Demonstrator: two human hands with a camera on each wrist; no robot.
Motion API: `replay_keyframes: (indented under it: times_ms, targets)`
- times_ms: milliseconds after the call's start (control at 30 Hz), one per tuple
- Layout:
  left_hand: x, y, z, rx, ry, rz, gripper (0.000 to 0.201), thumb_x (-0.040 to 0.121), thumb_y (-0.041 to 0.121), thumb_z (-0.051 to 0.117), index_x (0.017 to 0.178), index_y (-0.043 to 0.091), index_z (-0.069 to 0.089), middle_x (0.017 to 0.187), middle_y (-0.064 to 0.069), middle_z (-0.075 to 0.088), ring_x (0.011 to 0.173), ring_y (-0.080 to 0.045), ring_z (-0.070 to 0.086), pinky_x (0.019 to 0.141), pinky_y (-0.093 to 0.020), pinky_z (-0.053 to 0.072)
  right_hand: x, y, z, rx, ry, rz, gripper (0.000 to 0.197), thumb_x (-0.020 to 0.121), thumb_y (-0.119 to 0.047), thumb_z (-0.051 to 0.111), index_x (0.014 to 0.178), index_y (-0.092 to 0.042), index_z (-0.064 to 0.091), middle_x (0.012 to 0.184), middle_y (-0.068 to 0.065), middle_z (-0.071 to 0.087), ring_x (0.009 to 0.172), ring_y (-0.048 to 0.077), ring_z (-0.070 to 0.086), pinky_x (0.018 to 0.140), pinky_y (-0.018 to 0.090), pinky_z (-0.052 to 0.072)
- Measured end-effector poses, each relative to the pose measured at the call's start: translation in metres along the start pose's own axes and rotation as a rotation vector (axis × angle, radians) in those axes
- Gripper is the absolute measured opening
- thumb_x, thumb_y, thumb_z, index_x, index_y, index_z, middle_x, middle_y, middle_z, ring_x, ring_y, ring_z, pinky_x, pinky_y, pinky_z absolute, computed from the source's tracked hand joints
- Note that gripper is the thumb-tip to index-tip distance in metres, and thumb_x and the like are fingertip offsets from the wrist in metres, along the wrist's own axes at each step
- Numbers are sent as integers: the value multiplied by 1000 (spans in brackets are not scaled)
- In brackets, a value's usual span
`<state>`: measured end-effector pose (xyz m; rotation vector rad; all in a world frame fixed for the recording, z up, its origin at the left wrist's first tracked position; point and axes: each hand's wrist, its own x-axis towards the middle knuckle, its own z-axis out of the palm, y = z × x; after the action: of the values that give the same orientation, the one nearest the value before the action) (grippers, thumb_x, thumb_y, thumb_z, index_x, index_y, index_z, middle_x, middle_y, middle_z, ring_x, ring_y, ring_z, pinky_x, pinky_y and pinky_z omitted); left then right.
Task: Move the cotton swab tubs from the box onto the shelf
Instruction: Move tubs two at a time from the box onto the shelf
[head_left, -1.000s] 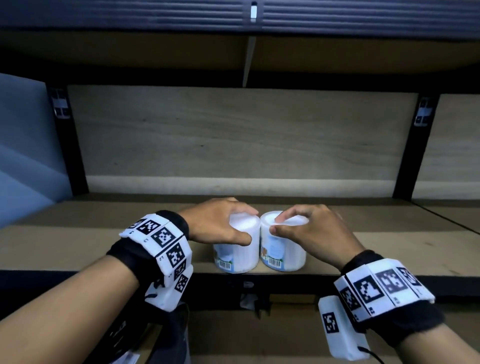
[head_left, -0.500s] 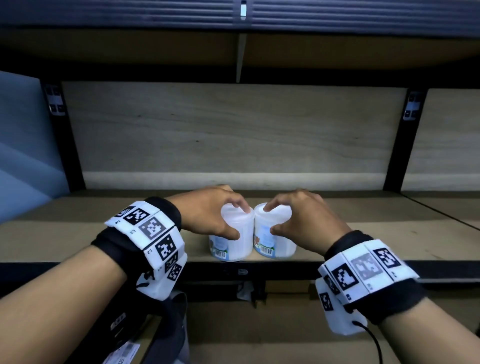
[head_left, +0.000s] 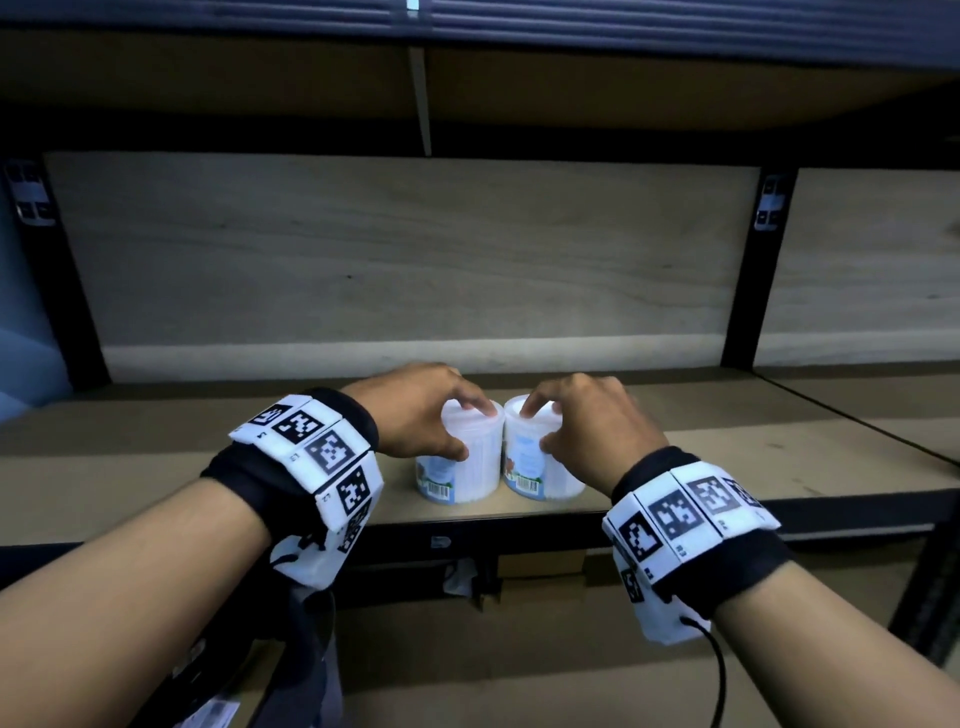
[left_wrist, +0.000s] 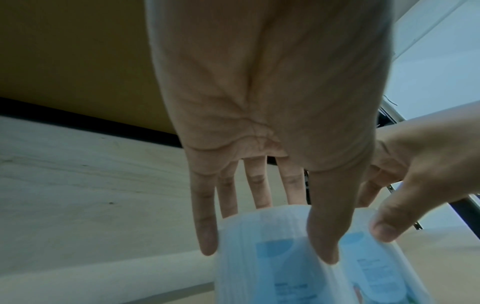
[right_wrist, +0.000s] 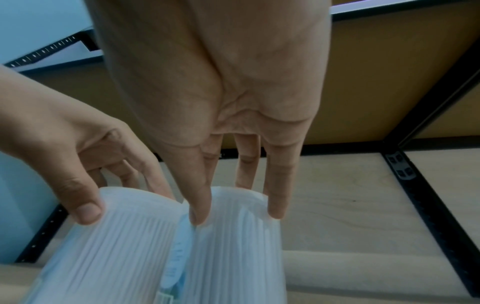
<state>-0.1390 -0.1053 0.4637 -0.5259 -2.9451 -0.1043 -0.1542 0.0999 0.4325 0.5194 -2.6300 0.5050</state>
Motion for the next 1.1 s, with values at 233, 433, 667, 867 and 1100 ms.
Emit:
replay_keyframes:
  times_ms: [233,433,667,867,1100]
  targets:
    - [62,32,11,-5,-17,91,54,77,35,77,129,37,60,124,10,62,105,-10,54,94,-27,45,16,53,-13,-57,-26,87,40,80,-2,67,99,-37,71,109,-1,68,104,20,62,82,28,49]
    - [110,54,20,-21,-20,128,55,76,33,79,128,35,62,123,8,64,110,-14,57,95,-28,46,35,95,-21,-116,-64,172,37,73,-9,77,94,-40,71,105,-3,69,101,22,64,82,26,48]
    - [154,60,30,-15,-29,123,57,75,31,80,129,32,61,124,9,65,114,-14,57,96,-28,46,63,125,-21,-136,-90,191,37,67,-13,86,92,-37,73,104,-7,70,98,18,64,83,26,51]
    - [184,55,36,-3,-13,95,57,77,31,79,131,32,60,126,9,62,119,-15,53,99,-27,44,90,138,-12,-124,-110,188,39,66,-7,84,93,-33,74,105,-2,71,97,19,66,85,28,54]
    - [218,48,37,-94,-50,8,61,70,21,84,128,29,65,125,6,66,114,-13,61,93,-21,45,135,143,-5,-152,-221,240,29,68,-12,79,65,-35,63,113,2,61,92,24,64,72,22,39]
